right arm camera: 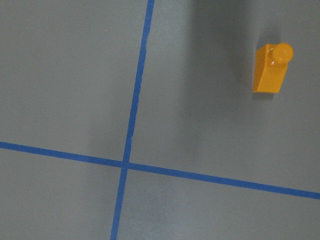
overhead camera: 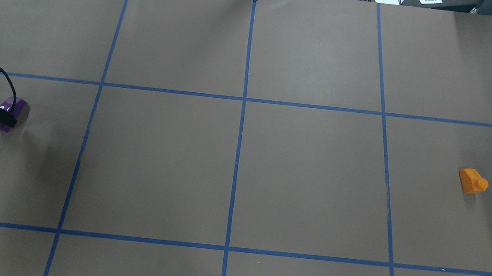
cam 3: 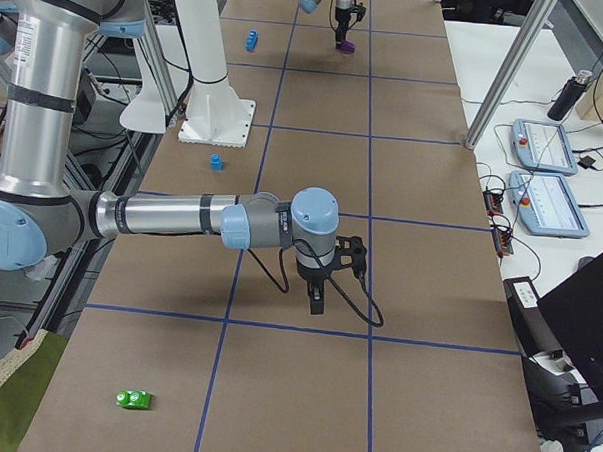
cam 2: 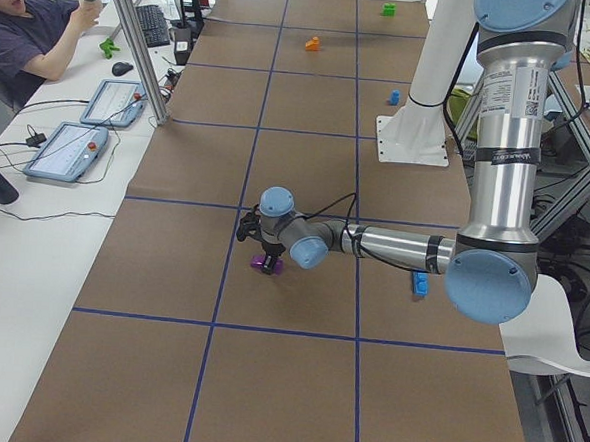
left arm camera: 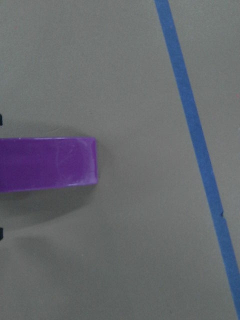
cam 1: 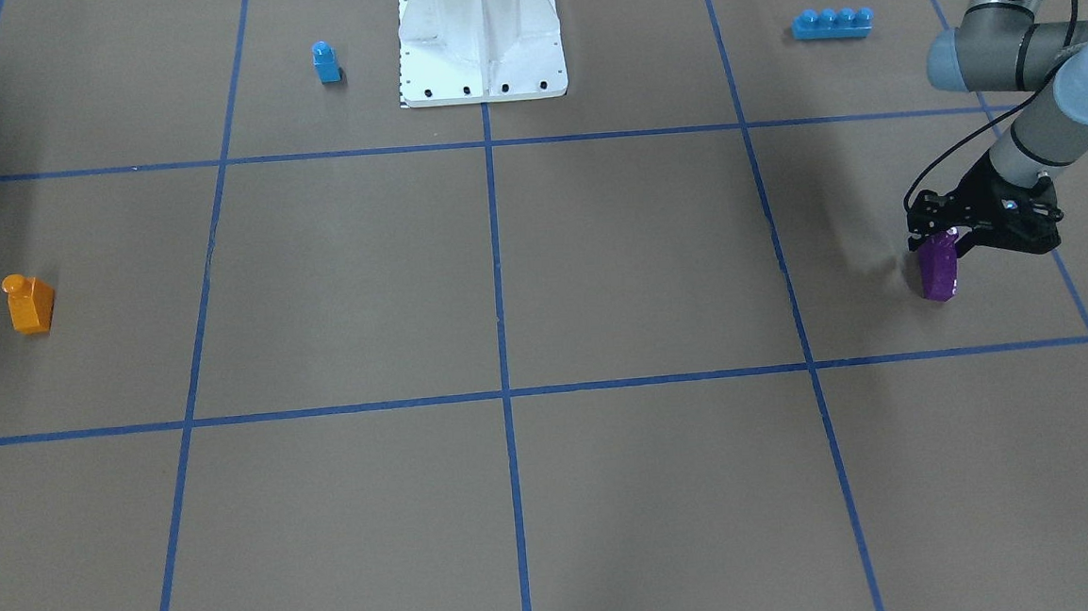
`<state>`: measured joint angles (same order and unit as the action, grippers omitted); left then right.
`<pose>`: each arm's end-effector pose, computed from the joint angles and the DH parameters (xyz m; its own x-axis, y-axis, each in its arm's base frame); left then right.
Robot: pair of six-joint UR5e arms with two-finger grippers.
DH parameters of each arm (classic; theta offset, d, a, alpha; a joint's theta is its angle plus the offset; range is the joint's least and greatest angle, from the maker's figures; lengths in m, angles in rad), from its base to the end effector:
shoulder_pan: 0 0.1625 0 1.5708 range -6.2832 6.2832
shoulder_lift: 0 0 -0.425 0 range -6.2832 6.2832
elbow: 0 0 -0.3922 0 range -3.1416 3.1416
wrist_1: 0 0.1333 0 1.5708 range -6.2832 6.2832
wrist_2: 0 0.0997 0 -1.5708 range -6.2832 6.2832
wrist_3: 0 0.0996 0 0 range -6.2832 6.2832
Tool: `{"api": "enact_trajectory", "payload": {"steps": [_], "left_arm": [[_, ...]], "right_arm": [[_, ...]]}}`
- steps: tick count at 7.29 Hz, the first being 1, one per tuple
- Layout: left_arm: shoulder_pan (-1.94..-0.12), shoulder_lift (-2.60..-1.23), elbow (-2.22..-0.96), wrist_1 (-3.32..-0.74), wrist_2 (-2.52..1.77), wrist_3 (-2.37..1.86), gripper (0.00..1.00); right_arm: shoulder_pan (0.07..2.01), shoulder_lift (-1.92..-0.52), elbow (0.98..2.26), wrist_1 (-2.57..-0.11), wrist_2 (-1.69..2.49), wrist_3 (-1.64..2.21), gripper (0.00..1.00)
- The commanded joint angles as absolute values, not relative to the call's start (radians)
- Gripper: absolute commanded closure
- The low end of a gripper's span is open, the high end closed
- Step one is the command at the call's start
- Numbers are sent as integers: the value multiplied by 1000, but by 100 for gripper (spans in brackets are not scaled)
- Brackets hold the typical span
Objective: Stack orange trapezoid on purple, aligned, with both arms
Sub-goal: 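Lower the left gripper onto the purple trapezoid block and close it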
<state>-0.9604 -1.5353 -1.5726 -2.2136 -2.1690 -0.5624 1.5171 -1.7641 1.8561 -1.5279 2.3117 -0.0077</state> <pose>0.2266 -0.4587 0.6109 0.6673 0.2657 -0.6958 -0.1351 0.9619 0.2377 0.0436 -0.4205 0.6030 0.7315 -0.1379 0.6678 0.0588 0.9885 0.1396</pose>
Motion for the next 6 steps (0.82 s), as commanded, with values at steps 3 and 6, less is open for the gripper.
{"api": "enact_trajectory", "payload": {"steps": [3, 6], "left_arm": [[-980, -1534, -1633, -2204, -2171, -583, 100], [-968, -1595, -1852, -1942, -2168, -789, 100]], "right_arm": [[1517, -1764, 1856, -1528, 2312, -8, 0], [1517, -1764, 1856, -1528, 2312, -8, 0]]}}
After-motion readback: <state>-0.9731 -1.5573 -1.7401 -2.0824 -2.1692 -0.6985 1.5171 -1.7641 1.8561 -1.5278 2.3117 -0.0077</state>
